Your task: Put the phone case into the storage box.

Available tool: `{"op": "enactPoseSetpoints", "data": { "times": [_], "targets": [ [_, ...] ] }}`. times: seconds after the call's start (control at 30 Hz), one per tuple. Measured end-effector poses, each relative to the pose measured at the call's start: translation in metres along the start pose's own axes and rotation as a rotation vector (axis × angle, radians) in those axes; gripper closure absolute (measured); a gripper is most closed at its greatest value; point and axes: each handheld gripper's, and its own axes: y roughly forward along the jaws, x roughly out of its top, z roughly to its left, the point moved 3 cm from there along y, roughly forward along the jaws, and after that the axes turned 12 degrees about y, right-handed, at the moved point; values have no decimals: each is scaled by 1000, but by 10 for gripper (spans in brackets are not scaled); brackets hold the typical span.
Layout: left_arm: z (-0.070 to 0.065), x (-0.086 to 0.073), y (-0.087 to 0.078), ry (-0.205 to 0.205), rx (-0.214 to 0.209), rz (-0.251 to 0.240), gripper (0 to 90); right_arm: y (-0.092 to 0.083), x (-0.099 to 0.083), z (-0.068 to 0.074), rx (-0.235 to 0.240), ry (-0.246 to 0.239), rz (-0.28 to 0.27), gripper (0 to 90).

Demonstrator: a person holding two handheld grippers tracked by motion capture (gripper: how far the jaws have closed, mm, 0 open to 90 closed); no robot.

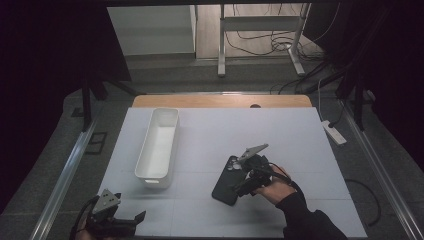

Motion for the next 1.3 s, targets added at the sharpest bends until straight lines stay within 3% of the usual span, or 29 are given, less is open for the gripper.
{"op": "enactPoseSetpoints", "data": {
  "times": [0.5,0.63,0.77,0.8,1.0,1.03,1.07,1.3],
  "targets": [
    [0,0,0,3,2,-1,0,17,11,11,-4,-29,34,3],
    [0,0,0,5,3,0,0,18,12,11,-37,-40,41,181],
    [0,0,0,6,3,2,0,17,12,10,-36,-51,39,390],
    [0,0,0,6,3,2,0,17,12,10,-36,-51,39,390],
    [-1,0,0,7,3,3,0,19,10,12,-19,-62,69,836],
    [-1,0,0,7,3,3,0,19,10,12,-19,-62,69,836],
    [-1,0,0,8,2,3,0,19,9,12,-10,-65,77,893],
    [-1,0,0,9,2,3,0,23,8,12,9,-81,94,900]
  ]
}}
